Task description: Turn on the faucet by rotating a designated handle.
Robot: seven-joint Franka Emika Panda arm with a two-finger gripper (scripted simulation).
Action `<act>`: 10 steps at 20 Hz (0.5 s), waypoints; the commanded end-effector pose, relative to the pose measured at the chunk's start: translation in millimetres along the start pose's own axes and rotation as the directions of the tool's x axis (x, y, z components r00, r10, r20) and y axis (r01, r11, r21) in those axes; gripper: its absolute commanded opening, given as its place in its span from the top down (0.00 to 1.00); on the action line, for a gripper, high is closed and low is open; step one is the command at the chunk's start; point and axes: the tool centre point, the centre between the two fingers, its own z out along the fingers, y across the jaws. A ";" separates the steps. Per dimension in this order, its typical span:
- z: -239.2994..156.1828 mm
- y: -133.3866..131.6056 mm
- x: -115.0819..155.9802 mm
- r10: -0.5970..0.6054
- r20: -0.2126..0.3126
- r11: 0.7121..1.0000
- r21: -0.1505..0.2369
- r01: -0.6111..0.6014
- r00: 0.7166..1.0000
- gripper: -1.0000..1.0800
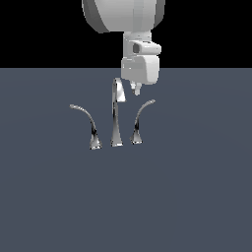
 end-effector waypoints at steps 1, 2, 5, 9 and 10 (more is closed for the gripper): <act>11.3 -6.1 14.9 0.056 -0.001 0.998 0.002 -0.056 0.998 1.00; 15.1 -7.8 20.0 0.075 -0.001 0.997 0.002 -0.075 0.997 1.00; 24.8 -11.8 33.4 0.123 -0.001 0.992 0.004 -0.123 0.992 1.00; 33.4 -14.9 45.7 0.167 0.000 0.986 0.005 -0.167 0.986 1.00; 34.8 -15.3 47.8 0.174 0.000 0.985 0.005 -0.174 0.985 1.00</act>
